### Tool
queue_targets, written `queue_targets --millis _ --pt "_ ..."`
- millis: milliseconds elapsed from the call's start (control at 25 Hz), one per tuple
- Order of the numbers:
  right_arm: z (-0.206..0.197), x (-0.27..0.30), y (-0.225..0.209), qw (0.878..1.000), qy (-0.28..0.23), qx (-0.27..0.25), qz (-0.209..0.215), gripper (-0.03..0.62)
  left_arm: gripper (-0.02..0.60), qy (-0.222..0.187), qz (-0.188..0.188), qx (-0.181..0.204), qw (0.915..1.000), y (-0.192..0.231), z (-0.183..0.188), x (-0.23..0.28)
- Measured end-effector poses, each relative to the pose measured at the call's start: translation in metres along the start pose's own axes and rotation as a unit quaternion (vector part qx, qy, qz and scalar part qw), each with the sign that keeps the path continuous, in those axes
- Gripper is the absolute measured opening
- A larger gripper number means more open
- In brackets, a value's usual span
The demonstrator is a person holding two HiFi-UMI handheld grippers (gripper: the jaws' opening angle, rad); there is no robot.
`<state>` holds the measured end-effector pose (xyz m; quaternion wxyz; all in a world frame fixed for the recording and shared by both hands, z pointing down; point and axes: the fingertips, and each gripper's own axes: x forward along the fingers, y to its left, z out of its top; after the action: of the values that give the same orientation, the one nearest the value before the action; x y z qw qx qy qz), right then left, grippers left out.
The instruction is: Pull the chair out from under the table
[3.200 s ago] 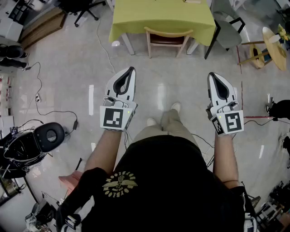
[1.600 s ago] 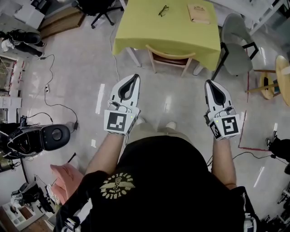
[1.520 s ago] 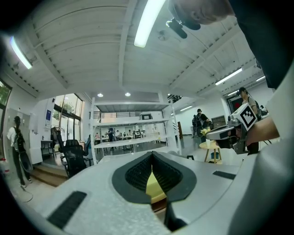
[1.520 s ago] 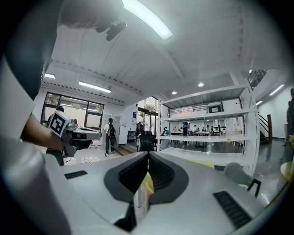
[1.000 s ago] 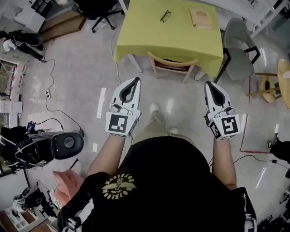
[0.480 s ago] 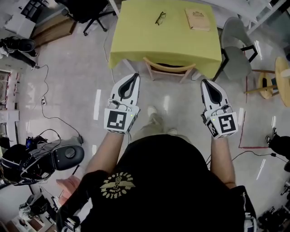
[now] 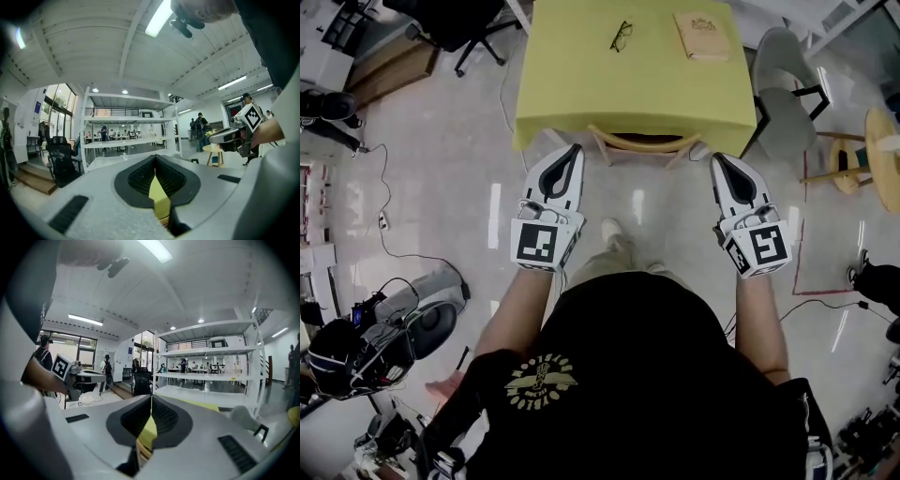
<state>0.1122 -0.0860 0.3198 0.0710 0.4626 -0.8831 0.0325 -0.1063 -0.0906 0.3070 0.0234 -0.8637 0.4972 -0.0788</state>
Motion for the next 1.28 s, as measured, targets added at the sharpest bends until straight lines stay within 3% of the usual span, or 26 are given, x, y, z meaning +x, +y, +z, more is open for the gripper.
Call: queue_targets --millis 560,960,1120,1280 --pt "0.028 0.059 -0.029 1.0 0.01 -0.023 -0.005 0.011 0.009 -0.009 -0.057 -0.01 0.9983 0.041 -0.009 0.046" --pt "0.046 0.084 -0.031 0.998 -0.001 -0.053 0.018 0.011 0.009 0.01 -0.054 -0.027 0.9981 0.06 -0.037 0.053" --pt "0.033 0.089 -0.032 0.998 0.013 -0.063 0.026 0.011 0.009 0.021 -0.063 -0.019 0.9976 0.054 -0.044 0.064" --pt "-0.007 0.099 -0.034 0.996 0.049 -0.071 0.035 0.011 0.009 0.042 -0.065 -0.006 0.997 0.049 -0.062 0.079"
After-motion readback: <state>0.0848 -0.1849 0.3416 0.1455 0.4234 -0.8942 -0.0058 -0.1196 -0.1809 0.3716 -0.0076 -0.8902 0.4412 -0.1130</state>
